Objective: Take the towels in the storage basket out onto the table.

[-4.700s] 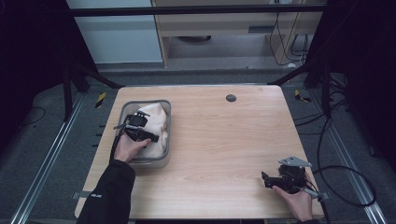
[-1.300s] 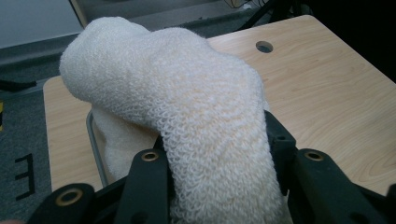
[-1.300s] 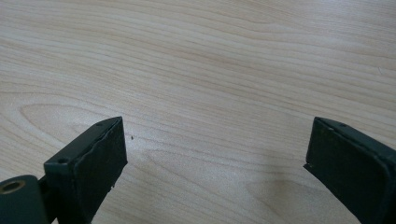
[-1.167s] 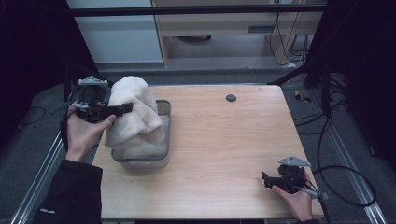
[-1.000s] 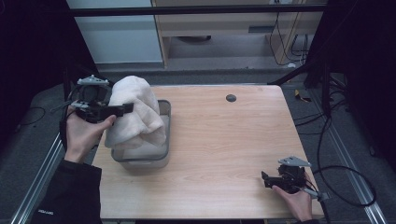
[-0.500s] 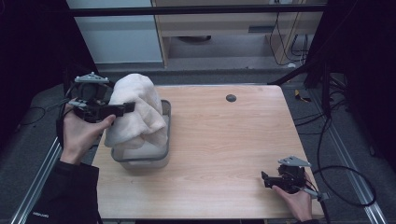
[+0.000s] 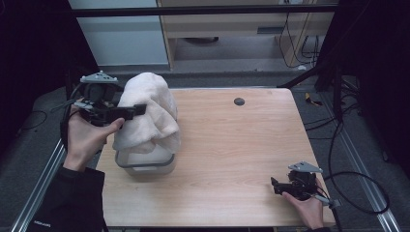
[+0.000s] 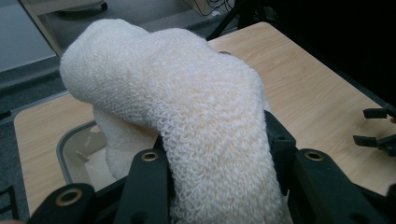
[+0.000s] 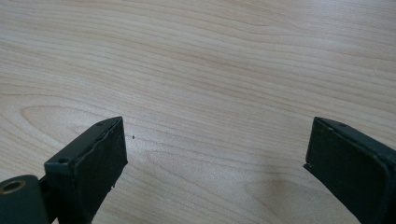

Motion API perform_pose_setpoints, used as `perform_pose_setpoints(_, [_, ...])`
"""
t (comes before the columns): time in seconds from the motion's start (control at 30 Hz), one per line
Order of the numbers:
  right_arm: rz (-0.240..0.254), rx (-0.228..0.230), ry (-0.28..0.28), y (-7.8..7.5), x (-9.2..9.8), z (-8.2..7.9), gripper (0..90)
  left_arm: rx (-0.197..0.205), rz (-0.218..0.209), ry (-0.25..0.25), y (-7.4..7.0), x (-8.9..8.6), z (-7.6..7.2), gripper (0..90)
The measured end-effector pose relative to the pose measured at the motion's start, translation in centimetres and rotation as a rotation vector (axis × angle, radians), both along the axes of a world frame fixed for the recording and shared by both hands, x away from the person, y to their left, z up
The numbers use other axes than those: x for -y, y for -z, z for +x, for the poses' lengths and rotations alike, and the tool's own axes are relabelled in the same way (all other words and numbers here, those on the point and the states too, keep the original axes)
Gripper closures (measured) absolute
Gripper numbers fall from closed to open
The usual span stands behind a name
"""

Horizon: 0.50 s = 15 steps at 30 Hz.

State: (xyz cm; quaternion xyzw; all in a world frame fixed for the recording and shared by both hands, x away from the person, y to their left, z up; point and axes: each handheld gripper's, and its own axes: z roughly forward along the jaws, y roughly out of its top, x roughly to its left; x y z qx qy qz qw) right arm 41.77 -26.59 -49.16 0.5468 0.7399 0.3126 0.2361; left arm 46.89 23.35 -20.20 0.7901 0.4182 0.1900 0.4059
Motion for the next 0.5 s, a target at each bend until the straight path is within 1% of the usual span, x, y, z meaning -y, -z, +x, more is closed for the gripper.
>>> perform_pose_setpoints(0.2, [0.002, 0.0, 0.006, 0.0, 0.1, 0.0, 5.3, -0.001, 0.006, 0.021, -0.1, 0.9, -0.1, 61.0])
perform_pose_setpoints(0.5, [0.008, 0.005, 0.007, -0.1, 0.2, 0.0, 5.3, -0.004, 0.014, 0.066, -0.3, 2.8, -0.1, 61.0])
